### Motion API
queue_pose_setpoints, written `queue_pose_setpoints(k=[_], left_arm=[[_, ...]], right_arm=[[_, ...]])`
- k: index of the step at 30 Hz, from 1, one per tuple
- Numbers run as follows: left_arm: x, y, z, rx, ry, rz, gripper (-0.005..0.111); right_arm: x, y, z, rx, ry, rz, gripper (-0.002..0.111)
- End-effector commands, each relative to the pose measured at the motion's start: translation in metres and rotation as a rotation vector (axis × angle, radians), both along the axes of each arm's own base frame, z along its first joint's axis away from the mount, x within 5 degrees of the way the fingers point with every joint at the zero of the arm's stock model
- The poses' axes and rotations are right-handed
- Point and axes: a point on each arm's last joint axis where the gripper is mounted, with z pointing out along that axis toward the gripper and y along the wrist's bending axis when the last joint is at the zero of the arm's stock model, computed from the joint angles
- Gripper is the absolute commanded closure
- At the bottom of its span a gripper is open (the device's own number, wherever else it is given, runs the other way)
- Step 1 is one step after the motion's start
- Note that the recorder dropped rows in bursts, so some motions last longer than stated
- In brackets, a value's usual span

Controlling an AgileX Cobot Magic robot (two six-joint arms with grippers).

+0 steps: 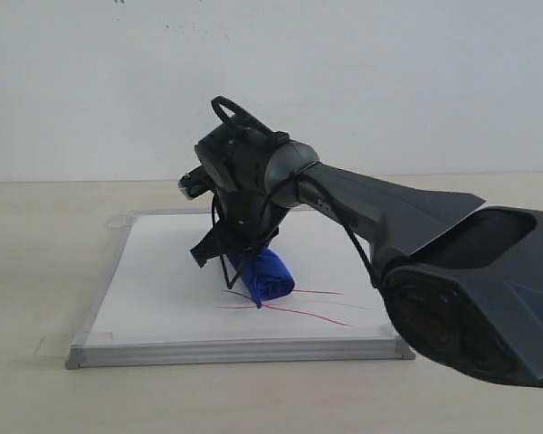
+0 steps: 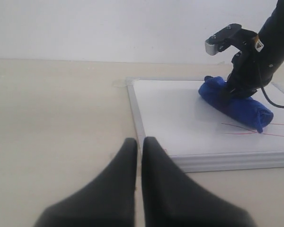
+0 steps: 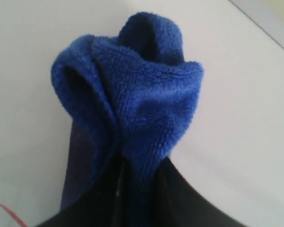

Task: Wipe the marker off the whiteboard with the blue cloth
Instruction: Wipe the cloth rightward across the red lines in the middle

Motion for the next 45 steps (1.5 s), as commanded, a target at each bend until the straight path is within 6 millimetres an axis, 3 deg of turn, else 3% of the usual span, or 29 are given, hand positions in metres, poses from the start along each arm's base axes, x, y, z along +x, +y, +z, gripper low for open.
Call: queue_pose_setpoints(k=[1,5,10,16,19,24,27,32,35,41,45], left_arm=[[0.0,0.0,-0.001,0.009,0.003,0.002,0.103],[0.0,0.0,-0.001,0.009,0.003,0.002,0.103],[0.0,0.0,-0.001,0.009,0.003,0.002,0.103],[0.0,0.0,-0.001,0.009,0.003,0.002,0.103],[0.0,0.0,-0.001,0.009,0.003,0.002,0.103],[0.0,0.0,-0.001,0.009,0.003,0.002,0.103],[0.0,0.0,-0.001,0.009,0.003,0.002,0.103],[0.0,0.0,-0.001,0.009,0.003,0.002,0.103],[0.0,0.0,-0.001,0.009,0.003,0.002,0.103],[0.0,0.0,-0.001,0.009,0.003,0.002,0.103],[0.0,0.0,-0.001,0.009,0.003,0.002,0.103]], right_arm=[[-0.003,-0.026,-0.017,-0.141,0.084,-0.033,0.109],[-0.016,-0.016,-0.026,-0.018,0.213,-0.055,0.109],[-0.05,0.025,-0.026,0.17,0.379,0.028,0.109],[-0.099,0.074,-0.025,0.164,0.419,0.299,0.109],[-0.11,0.083,-0.026,0.101,0.384,0.385,0.109],[-0.088,0.064,-0.026,-0.074,0.24,0.339,0.109],[-0.063,0.041,-0.023,-0.165,0.15,0.264,0.109],[-0.025,-0.005,-0.025,-0.145,0.159,0.104,0.109],[-0.013,-0.032,-0.027,-0.152,0.183,0.032,0.109],[-0.009,-0.073,-0.026,-0.149,0.234,-0.127,0.109],[-0.021,-0.062,-0.024,-0.072,0.298,-0.137,0.109]])
